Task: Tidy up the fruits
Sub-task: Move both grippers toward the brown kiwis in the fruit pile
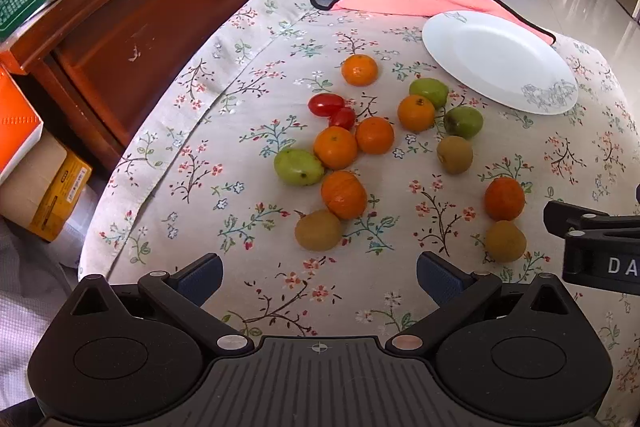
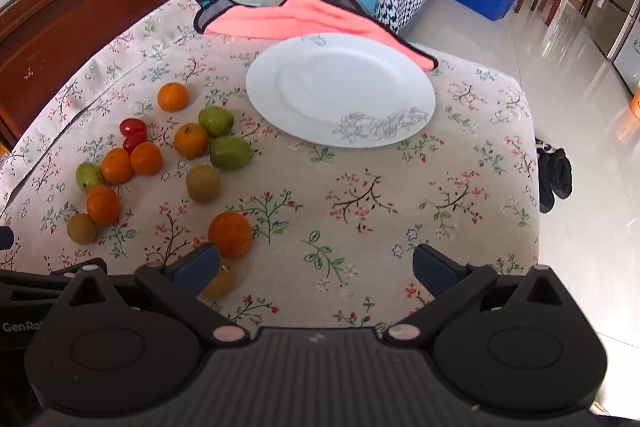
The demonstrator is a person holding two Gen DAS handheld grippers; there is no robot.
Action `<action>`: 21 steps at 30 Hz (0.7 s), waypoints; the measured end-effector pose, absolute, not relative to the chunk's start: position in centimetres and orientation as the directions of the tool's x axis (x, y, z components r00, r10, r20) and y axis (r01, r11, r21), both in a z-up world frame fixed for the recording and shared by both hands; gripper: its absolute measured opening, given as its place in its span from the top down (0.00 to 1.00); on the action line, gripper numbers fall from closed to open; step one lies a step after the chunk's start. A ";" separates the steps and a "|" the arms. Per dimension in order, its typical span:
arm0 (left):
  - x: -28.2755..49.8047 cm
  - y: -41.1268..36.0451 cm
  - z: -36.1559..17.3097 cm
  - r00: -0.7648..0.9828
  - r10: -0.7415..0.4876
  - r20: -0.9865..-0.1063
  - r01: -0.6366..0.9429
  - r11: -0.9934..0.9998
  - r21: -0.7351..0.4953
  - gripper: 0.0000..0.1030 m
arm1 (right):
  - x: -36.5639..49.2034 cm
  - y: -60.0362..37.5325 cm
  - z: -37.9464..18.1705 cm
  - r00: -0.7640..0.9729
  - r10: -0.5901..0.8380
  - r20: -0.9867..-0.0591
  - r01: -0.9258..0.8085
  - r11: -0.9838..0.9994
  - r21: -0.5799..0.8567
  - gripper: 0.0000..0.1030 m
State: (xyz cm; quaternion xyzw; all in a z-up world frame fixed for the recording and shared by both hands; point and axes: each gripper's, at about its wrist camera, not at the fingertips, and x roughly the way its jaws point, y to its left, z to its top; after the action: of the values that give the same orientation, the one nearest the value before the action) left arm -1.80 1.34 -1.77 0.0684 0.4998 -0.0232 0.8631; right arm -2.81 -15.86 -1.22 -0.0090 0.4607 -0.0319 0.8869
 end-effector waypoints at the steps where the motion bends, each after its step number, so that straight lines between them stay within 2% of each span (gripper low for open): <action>1: -1.8 1.2 -1.8 0.499 0.030 -0.866 0.111 0.989 0.098 0.00 | -2.7 -15.8 -1.3 0.566 -0.070 -0.821 0.052 0.997 -0.049 0.01; 9: -1.5 2.0 -1.9 0.501 0.057 -0.863 0.066 0.992 0.104 0.00 | -2.2 -15.8 -1.8 0.534 -0.097 -0.840 0.084 0.995 -0.061 0.01; 21: -1.3 2.5 -2.2 0.494 0.066 -0.867 0.035 0.995 0.096 0.00 | -2.2 -14.0 -2.6 0.518 -0.099 -0.850 0.014 0.994 -0.107 0.01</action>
State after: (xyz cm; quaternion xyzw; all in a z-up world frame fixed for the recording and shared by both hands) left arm -1.33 2.45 -2.16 0.0503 0.5028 0.0087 0.8629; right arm -2.24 -14.03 -2.62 -0.0434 0.4898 -0.0326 0.8701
